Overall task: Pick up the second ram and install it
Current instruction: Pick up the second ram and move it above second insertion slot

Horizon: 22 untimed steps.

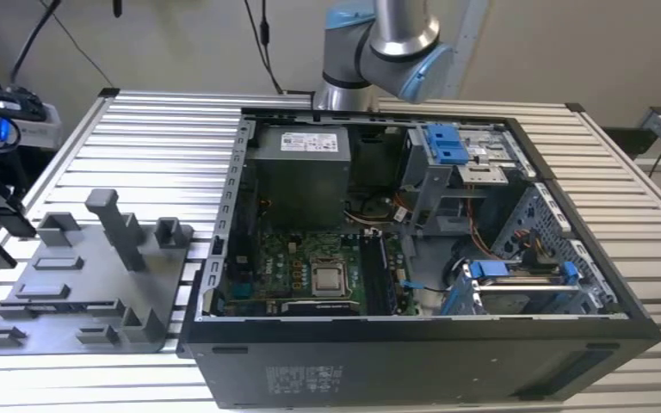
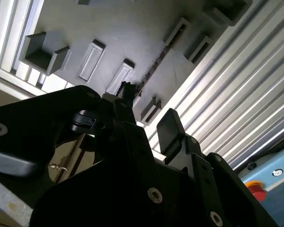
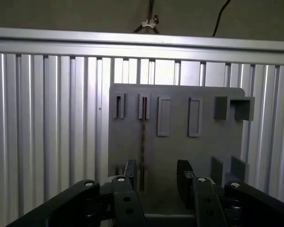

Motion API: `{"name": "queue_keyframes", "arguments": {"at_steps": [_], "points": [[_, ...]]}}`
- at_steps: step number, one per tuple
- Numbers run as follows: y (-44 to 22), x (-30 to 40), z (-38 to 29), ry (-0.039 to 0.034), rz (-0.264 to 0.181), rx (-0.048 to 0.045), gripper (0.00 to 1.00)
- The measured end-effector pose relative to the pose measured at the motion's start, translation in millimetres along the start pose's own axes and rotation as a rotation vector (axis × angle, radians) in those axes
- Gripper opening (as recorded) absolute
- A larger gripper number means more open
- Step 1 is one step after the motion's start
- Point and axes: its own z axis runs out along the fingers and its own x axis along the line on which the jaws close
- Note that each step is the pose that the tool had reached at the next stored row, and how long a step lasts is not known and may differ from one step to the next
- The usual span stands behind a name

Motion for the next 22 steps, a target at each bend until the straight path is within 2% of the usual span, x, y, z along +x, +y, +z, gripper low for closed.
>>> {"name": "queue_keyframes", "arguments": {"at_steps": [22], "points": [[0.3,1.3,36.0,0.0,0.0,-0.0011,0.48]]}}
